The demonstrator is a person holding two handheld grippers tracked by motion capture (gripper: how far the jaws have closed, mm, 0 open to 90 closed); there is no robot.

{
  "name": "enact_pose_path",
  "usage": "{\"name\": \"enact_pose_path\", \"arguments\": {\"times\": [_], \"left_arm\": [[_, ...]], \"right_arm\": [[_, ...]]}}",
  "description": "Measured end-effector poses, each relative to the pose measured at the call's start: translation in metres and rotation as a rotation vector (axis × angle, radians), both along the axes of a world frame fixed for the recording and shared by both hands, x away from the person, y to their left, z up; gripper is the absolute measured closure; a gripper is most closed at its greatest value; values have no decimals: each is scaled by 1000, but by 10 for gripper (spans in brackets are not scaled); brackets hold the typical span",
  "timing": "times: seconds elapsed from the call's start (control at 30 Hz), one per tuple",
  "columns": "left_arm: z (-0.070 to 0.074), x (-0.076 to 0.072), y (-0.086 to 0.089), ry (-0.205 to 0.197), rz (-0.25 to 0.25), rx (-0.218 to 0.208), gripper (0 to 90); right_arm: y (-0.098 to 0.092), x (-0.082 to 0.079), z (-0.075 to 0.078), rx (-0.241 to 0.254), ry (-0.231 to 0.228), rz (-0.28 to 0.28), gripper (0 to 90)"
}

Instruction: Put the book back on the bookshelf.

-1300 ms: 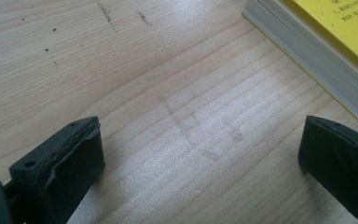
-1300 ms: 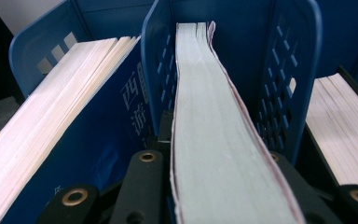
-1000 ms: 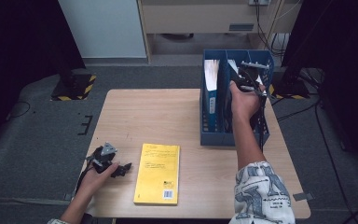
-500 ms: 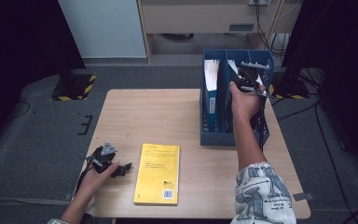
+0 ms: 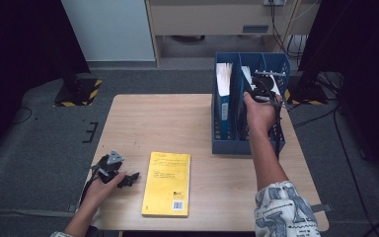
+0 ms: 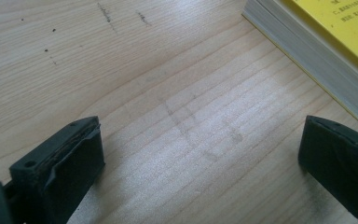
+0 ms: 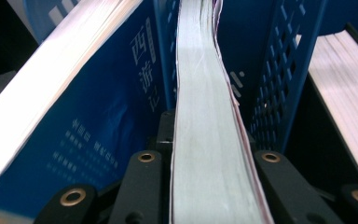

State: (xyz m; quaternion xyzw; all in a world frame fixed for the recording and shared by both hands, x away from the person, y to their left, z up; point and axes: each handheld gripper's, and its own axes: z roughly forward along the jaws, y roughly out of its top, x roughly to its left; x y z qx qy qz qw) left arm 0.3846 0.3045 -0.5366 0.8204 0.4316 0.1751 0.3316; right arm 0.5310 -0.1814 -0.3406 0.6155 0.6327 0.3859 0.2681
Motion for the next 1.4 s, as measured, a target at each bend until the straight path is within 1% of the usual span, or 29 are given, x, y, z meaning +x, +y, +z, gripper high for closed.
{"name": "enact_pose_path", "arguments": {"times": [0.17, 0.23, 0.4, 0.6, 0.7, 0.9, 0.97, 1.17, 1.23, 1.4], "left_arm": [[0, 0, 0, 0, 0, 0, 0], [0, 0, 0, 0, 1, 0, 0], [0, 0, 0, 1, 0, 0, 0], [0, 0, 0, 1, 0, 0, 0], [0, 0, 0, 1, -1, 0, 0], [0, 0, 0, 1, -1, 0, 0], [0, 0, 0, 2, 0, 2, 0], [0, 0, 0, 3, -1, 3, 0], [0, 0, 0, 3, -1, 3, 0], [0, 0, 0, 4, -1, 3, 0]], "right_arm": [[2, -8, -2, -6, 3, 13, 727], [2, -11, -3, 4, 8, 12, 725], [0, -15, -5, 3, 8, 11, 723], [0, -20, -7, 14, 11, 14, 710], [0, -22, -9, 25, 1, 14, 707], [1, -22, -8, 25, -1, 25, 683], [1, -21, -6, 39, -7, 24, 672], [0, -19, 0, 58, -9, 33, 653], [0, -18, 2, 67, -4, 38, 652], [-1, -14, 5, 71, 6, 41, 651]]}}
